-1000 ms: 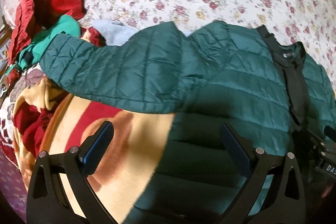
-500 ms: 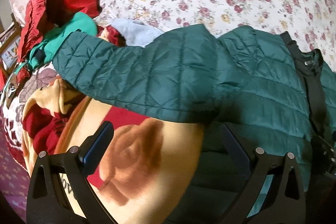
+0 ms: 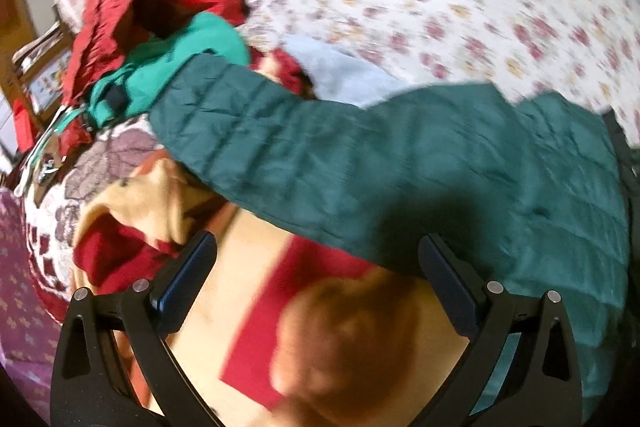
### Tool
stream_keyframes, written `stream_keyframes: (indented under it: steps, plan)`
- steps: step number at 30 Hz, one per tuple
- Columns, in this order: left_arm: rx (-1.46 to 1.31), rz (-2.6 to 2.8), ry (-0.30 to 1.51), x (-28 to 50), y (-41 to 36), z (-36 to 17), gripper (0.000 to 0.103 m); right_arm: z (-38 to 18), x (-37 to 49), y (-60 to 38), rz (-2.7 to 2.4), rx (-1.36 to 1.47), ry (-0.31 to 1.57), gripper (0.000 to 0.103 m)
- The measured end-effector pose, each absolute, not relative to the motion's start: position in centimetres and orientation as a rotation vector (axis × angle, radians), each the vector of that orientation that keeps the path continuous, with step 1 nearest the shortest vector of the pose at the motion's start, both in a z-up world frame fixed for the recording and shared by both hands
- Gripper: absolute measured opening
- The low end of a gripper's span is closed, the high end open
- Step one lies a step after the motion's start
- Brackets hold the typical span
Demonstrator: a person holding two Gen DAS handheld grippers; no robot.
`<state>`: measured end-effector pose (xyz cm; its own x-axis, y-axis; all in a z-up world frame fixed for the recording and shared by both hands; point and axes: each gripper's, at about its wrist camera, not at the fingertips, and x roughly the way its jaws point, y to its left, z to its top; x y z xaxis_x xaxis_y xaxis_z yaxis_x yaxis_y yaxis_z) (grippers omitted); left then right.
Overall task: Fold large clothes
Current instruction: 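Move the left gripper to the sleeve cuff nearest it, then close the left gripper on the sleeve cuff and lift it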
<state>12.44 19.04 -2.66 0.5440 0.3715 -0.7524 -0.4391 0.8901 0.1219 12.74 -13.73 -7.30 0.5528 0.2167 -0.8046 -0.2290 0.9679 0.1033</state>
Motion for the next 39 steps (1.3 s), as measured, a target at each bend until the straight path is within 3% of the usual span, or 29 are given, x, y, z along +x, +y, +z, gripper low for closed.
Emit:
stream_keyframes:
  steps: [14, 17, 25, 27, 28, 29, 33, 39]
  plan:
    - [-0.311, 0.674, 0.861, 15.5, 33.9, -1.9, 0.101, -7.8, 12.6, -13.4, 0.303, 0.034, 0.973, 0.103]
    - [-0.380, 0.702, 0.893, 16.4, 36.8, -2.9, 0.090, -7.5, 12.5, -13.3, 0.315, 0.050, 0.964, 0.103]
    - [-0.385, 0.728, 0.879, 17.9, 39.3, -4.4, 0.087, -7.8, 12.8, -13.0, 0.313, 0.034, 0.970, 0.103]
    - [-0.370, 0.679, 0.872, 18.5, 39.0, -4.5, 0.055, -8.0, 13.0, -13.1, 0.309, 0.046, 0.979, 0.103]
    - [-0.367, 0.660, 0.884, 18.8, 38.9, -4.6, 0.034, -8.1, 13.0, -13.2, 0.308, 0.051, 0.982, 0.103]
    - [-0.368, 0.642, 0.895, 18.9, 38.9, -4.7, 0.021, -8.2, 13.0, -13.2, 0.306, 0.055, 0.984, 0.103]
    - [-0.385, 0.611, 0.873, 18.0, 38.2, -4.1, 0.013, -8.0, 12.8, -13.5, 0.304, 0.065, 0.979, 0.103]
    - [-0.396, 0.513, 0.792, 14.3, 35.1, -0.6, 0.012, -7.2, 12.3, -13.8, 0.299, 0.067, 0.960, 0.103]
